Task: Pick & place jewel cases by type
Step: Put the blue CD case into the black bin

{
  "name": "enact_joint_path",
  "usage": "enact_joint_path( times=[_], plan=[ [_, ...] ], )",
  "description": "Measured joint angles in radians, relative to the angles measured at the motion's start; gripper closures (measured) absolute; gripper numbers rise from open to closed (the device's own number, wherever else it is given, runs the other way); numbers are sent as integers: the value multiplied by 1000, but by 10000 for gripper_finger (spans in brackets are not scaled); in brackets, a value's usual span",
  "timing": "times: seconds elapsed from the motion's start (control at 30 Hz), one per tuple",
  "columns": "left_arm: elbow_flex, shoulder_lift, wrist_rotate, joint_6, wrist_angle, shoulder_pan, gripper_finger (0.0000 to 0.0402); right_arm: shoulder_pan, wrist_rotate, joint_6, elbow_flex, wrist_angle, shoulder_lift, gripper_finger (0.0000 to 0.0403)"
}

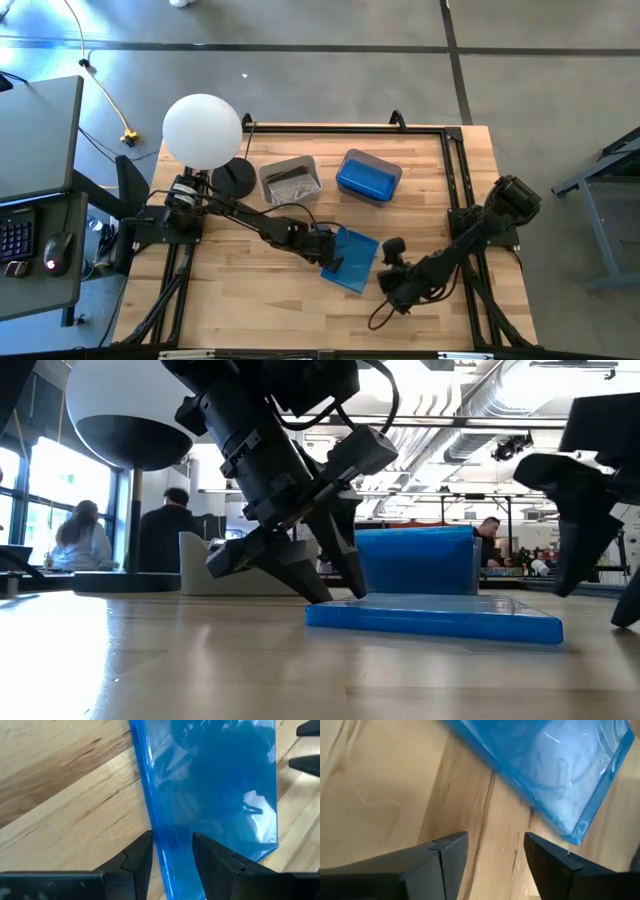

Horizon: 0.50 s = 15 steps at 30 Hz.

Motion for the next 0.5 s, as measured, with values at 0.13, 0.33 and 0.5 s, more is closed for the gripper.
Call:
enact_joint_path(
  times=[0.13, 0.33, 0.5],
  plan=[
    [-1, 0, 7, -35, 3, 3, 264, -43, -49, 81, 0, 60, -1, 189],
    [-2, 4, 40, -35, 59, 3, 264, -136, -183, 308, 2, 61, -4, 179],
    [-2, 14, 48, -34, 54, 4, 264, -172, -213, 359, 2, 68, -4, 182]
  ],
)
